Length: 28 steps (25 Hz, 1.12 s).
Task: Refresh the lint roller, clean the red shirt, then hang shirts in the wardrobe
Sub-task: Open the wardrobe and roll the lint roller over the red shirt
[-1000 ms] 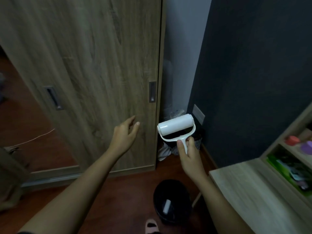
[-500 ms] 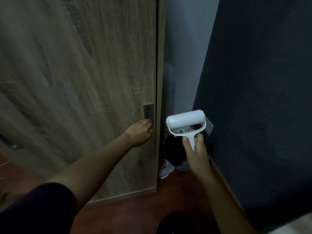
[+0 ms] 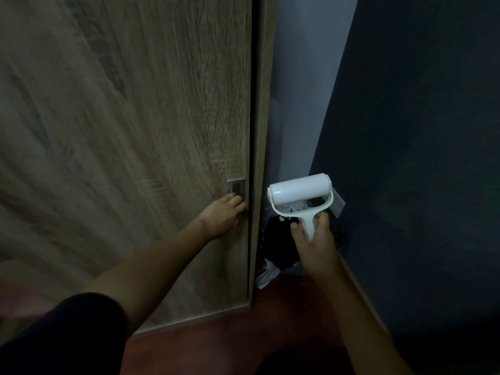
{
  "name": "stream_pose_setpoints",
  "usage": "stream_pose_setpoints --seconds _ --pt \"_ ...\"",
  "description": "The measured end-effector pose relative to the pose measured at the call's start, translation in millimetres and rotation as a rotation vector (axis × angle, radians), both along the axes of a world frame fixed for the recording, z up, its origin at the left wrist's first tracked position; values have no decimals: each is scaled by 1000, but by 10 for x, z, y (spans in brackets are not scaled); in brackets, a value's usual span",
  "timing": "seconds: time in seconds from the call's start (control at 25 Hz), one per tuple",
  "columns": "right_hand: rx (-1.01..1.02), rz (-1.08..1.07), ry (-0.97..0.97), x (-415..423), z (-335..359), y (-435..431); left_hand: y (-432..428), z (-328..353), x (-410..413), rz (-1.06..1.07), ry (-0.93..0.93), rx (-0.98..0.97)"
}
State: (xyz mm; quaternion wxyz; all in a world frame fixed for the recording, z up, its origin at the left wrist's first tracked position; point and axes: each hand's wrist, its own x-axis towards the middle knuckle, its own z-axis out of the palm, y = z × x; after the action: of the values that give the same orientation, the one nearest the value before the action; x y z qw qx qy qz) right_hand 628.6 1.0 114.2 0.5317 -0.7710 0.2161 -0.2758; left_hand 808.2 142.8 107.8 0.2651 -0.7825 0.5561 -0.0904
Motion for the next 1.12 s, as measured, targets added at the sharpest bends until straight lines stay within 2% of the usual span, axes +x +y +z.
stream_pose_setpoints --seconds 0.24,0.68,0.92,1.04,1.12 --pt "-23 42 -46 193 201 328 508 -71 171 -56 -38 -12" --pt "-36 195 -128 554 537 1582 2206 46 377 173 -77 88" --pt "-45 201 -119 713 514 2228 3220 46 599 302 -105 178" --pt "-49 204 -131 742 482 2518 3685 105 639 286 -130 78" --pt "-60 202 -129 755 469 2671 3938 123 699 273 -163 92"
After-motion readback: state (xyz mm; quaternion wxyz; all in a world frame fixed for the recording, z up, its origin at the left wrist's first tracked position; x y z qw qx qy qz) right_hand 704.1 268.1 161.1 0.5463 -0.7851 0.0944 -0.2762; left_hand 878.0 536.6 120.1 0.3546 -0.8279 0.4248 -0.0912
